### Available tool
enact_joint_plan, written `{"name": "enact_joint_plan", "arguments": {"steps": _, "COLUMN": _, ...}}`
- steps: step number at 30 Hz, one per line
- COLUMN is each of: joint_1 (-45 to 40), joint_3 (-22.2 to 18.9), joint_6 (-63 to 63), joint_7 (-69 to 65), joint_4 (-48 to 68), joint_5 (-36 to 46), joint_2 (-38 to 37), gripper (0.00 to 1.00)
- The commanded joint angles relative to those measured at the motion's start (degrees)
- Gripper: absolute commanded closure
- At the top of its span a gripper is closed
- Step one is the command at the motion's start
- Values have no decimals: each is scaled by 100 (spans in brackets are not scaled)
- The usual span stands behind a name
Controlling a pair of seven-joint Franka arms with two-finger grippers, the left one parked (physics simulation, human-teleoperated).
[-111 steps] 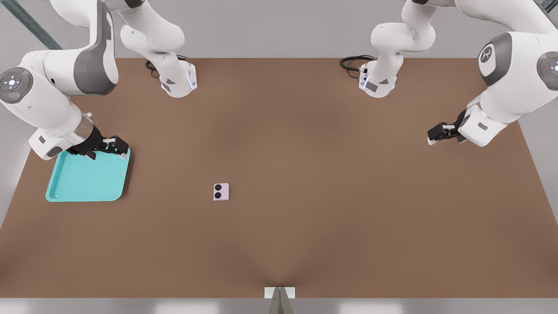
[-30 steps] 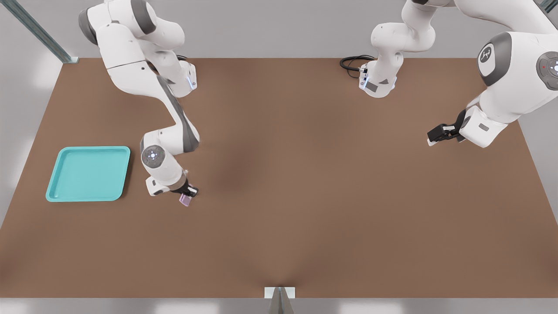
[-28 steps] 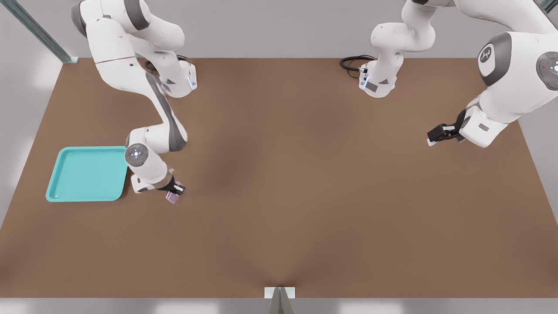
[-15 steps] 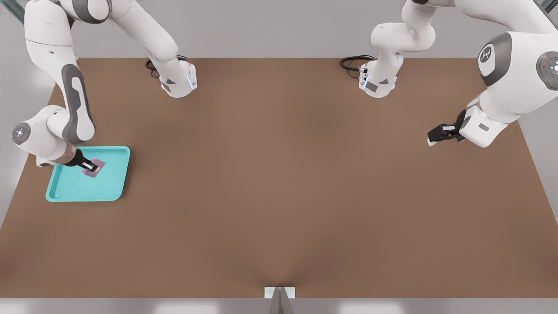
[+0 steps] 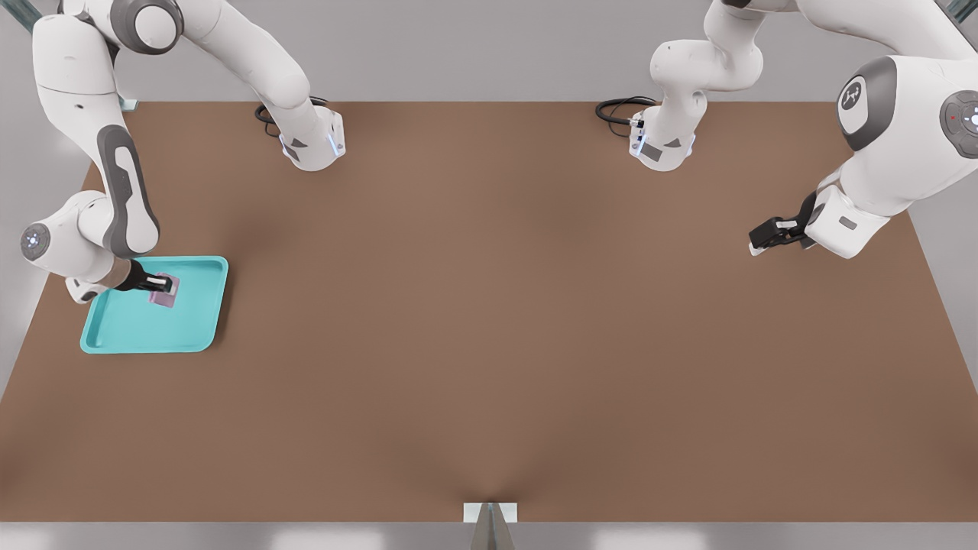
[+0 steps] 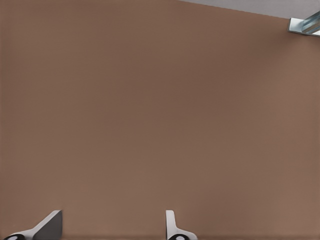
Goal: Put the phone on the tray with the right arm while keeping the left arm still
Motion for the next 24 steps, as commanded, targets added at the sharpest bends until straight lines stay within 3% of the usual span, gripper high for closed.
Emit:
{"name": "enact_joint_plan", "arguments": {"steps": 1, "joint_1": -4, "joint_3": 10, "joint_6": -21, "joint_7": -1621, "joint_4": 3, "joint_5": -42, "joint_2": 0, "gripper": 6}}
{"name": "enact_joint_plan", "arguments": {"steps": 2, "joint_1": -4, "joint_3": 10, "joint_6": -21, "joint_7": -1638, "joint_4": 3, "joint_5": -42, "joint_2": 0, "gripper": 0}}
{"name": "enact_joint_plan", "arguments": {"steps": 11, "joint_1": -13, "joint_3": 89, "joint_6": -504, "joint_7": -1682, "joint_4": 276, "joint_5": -42, "joint_2": -175, "gripper": 0}}
{"name": "enact_joint_plan", "arguments": {"steps": 15, "joint_1": -13, "joint_3": 809, "joint_6": -1110, "joint_7": -831, "joint_4": 459, "joint_5": -25, "joint_2": -1072, "gripper": 0}}
{"name": "enact_joint_plan", "arguments": {"steps": 16, "joint_1": -13, "joint_3": 1081, "joint_6": -1680, "joint_7": -374, "joint_4": 950, "joint_5": -16, "joint_2": -1107, "gripper": 0}}
{"name": "enact_joint_plan", "arguments": {"steps": 21, "joint_1": 92, "joint_3": 2822, "joint_6": -3079, "joint_7": 2166, "joint_4": 2542, "joint_5": -429, "joint_2": -1090, "gripper": 0}}
{"name": "enact_joint_plan", "arguments": {"steps": 24, "joint_1": 84, "joint_3": 2884, "joint_6": -3062, "joint_7": 2185, "joint_4": 2649, "joint_5": -412, "joint_2": -1081, "gripper": 0}}
